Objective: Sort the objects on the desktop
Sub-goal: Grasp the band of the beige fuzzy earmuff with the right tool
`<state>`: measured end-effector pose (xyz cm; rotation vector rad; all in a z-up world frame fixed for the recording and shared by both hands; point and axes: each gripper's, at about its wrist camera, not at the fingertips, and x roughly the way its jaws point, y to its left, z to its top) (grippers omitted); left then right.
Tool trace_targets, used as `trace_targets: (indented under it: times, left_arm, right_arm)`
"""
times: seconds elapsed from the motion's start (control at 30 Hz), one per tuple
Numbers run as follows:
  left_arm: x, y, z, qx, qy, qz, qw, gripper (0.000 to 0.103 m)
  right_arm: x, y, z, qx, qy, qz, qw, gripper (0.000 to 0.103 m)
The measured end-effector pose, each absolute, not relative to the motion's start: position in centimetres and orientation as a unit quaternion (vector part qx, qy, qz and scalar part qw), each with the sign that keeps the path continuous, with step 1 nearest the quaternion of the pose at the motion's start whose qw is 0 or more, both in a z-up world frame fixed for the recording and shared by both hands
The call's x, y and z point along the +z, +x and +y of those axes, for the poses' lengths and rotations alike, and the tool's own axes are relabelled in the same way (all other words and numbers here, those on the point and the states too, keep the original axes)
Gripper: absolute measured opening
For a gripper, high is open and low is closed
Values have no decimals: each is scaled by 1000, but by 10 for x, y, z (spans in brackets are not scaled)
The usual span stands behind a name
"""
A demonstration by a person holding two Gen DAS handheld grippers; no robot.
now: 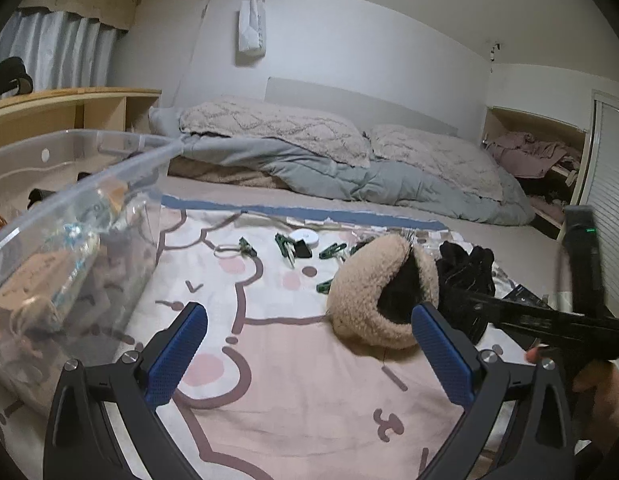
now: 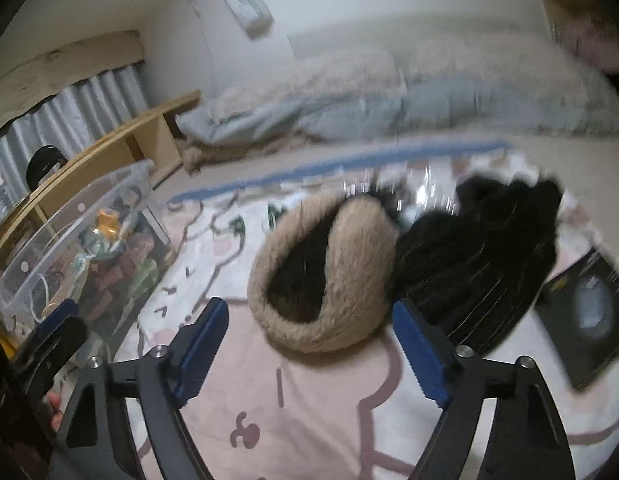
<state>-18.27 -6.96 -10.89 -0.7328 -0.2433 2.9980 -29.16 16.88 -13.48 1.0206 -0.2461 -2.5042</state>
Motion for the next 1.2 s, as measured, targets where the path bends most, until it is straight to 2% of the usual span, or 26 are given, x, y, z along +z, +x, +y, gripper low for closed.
trace_targets:
  times: [0.37,0.47,0.63,0.73,0.77,0.83,1.2]
  left_arm:
    - [-119,-186,-65,966,-247,-69,34,103]
    - [-122,-188,-66,965,-250,-66,33,103]
    - [-124,-189,-72,964,-255,-74,31,103]
    - [-123,-187,-74,964,-254,-76,33,103]
    - [-123,-185,-74,964,-253,-76,35,103]
    - [-122,-182,-73,965,-249,-72,38,103]
    - [-117,-178,-73,967,-242,-68,42,103]
  right_arm:
    - [-201,-346,172,-844,478,-184,158,76]
    - [-210,-358,172,-840,482,-193,158,53]
    - [-200,-351,174,-851,466,-188,153,43]
    - [-186,-349,193,-852,446,-228,152,38]
    - [-182,-347,198,-853,439,-238,151,30]
    - [-169,-342,209,-861,423,-245,142,23]
    - [-132,-318,233,-874,386,-251,153,21]
